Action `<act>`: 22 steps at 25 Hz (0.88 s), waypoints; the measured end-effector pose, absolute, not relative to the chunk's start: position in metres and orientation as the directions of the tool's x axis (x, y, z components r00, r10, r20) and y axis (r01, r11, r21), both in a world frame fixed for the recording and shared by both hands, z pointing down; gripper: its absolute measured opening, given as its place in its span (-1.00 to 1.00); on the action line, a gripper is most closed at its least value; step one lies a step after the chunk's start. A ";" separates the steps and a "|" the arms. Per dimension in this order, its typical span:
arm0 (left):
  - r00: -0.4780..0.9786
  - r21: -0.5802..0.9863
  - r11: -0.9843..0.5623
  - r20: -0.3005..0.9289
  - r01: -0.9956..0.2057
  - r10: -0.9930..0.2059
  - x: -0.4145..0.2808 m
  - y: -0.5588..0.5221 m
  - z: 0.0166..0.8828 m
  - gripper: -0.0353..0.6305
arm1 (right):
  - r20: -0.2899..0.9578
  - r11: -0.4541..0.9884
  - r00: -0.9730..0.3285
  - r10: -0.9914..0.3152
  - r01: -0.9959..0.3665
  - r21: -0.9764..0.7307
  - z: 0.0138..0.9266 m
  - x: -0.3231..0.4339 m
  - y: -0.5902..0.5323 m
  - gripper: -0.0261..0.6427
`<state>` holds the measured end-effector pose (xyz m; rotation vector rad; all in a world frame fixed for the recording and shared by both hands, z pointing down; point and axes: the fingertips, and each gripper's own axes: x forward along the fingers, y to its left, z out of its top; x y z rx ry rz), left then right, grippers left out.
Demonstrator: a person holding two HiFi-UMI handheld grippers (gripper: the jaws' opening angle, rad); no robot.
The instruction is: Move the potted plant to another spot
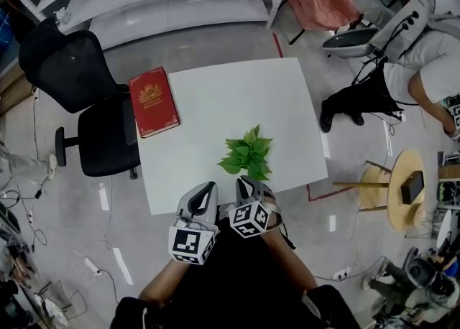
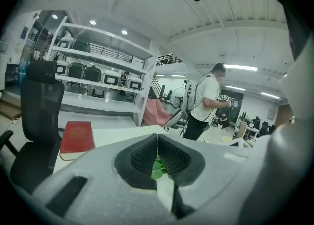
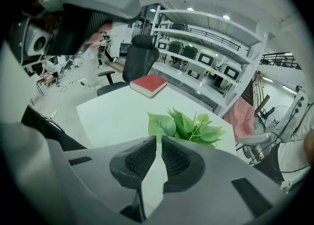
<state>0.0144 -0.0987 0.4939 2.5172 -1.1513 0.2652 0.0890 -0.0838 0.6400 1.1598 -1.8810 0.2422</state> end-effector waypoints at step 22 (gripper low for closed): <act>0.661 0.286 -0.599 0.396 -0.748 -0.637 0.008 -0.147 0.531 -0.84 | 0.877 0.671 0.100 -0.469 -0.605 0.428 0.712 0.124 -0.103 -0.88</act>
